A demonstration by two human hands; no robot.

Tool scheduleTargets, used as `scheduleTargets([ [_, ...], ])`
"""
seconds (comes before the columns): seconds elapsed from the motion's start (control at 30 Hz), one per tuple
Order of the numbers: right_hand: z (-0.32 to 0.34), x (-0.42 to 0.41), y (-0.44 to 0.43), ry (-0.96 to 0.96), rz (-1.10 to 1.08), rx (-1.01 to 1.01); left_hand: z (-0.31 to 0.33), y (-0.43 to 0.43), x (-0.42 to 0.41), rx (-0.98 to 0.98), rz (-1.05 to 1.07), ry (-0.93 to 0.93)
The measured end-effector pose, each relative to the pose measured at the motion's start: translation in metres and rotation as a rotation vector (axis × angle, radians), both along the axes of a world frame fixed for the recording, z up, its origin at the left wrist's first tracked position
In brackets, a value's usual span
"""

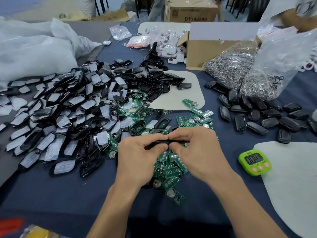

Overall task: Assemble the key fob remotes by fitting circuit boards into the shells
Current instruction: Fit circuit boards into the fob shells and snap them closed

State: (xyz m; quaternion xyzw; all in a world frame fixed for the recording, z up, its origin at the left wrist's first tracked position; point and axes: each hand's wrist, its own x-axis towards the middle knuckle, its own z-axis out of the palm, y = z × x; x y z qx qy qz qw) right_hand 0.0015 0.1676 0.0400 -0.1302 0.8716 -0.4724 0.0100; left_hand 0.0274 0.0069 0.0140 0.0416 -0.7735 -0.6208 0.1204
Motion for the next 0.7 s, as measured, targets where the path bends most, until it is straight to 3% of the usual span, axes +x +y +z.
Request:
scheduleTargets([
  [0.1, -0.001, 0.002, -0.003, 0.004, -0.067, -0.110, 0.004, 0.000, -0.003, 0.042, 0.051, 0.018],
  [0.2, -0.011, 0.001, -0.010, -0.274, -0.281, -0.617, 0.003, 0.002, -0.009, 0.309, 0.071, -0.037],
  [0.27, -0.018, 0.006, -0.019, -0.483, -0.395, -0.966, 0.000, 0.006, -0.010, 0.323, 0.017, -0.085],
  [0.3, -0.022, 0.008, -0.023, -0.535, -0.425, -1.048, -0.003, 0.008, -0.008, 0.297, 0.002, -0.098],
  [0.4, -0.031, 0.014, -0.027, -0.528, -0.359, -1.019, -0.007, 0.009, -0.004, 0.225, -0.026, -0.085],
  [0.57, -0.031, 0.009, -0.015, -0.288, -0.150, -0.579, 0.003, -0.001, -0.001, -0.062, -0.058, -0.067],
  [0.63, -0.029, 0.008, -0.015, -0.296, -0.138, -0.616, 0.009, -0.001, 0.000, -0.156, -0.078, -0.033],
  [0.7, -0.029, 0.009, -0.019, -0.377, -0.162, -0.799, 0.011, 0.001, 0.001, -0.147, -0.045, 0.001],
])
